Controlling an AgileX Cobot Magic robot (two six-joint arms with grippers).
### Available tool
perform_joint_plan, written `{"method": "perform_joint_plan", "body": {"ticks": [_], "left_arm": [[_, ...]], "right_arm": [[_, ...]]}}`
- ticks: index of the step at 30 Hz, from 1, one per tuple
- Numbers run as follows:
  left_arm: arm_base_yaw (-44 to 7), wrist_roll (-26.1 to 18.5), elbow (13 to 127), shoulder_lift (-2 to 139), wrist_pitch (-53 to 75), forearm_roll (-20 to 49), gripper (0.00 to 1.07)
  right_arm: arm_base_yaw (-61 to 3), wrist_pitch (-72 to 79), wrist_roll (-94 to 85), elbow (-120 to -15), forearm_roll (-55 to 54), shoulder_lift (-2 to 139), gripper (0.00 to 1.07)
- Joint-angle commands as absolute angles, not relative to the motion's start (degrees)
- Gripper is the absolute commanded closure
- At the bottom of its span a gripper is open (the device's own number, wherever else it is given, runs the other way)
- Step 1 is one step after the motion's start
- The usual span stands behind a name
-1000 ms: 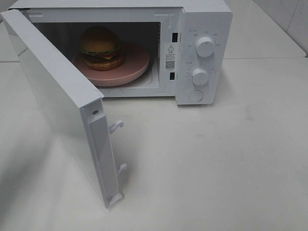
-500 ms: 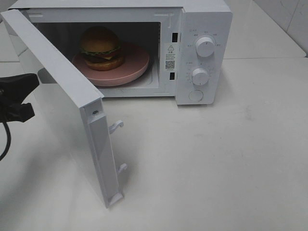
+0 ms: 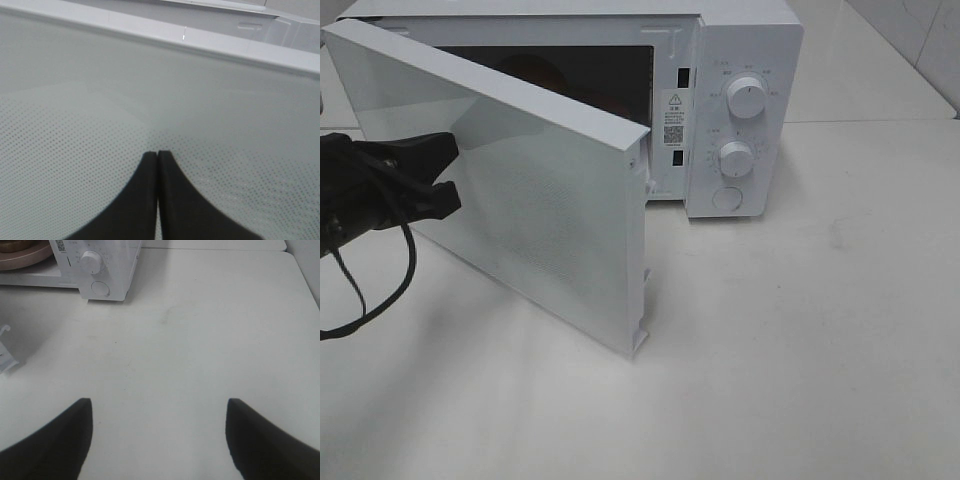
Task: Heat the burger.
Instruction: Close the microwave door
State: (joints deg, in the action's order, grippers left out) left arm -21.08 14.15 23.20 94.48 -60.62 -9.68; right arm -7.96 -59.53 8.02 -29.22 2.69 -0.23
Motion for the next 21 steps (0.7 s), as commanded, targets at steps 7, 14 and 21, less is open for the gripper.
{"method": "perform_joint_plan", "body": {"ticks": [7,14,21], "left_arm": [[-30.9,7.3,30.7,98.8,-56.8,8.3,1.07],[-34.7,1.4,36.4,101.5,-52.3,17.8,1.07],[-38.2,-4.9,44.5,106.1,-50.6,28.8,1.07]], "right_arm": [[-7.6,-59.4,8.1,-29.2,2.5,-1.7,0.35],[-7.6,-59.4,8.1,-29.2,2.5,-1.7,0.35],[-7.6,-59.4,8.1,-29.2,2.5,-1.7,0.35]]}}
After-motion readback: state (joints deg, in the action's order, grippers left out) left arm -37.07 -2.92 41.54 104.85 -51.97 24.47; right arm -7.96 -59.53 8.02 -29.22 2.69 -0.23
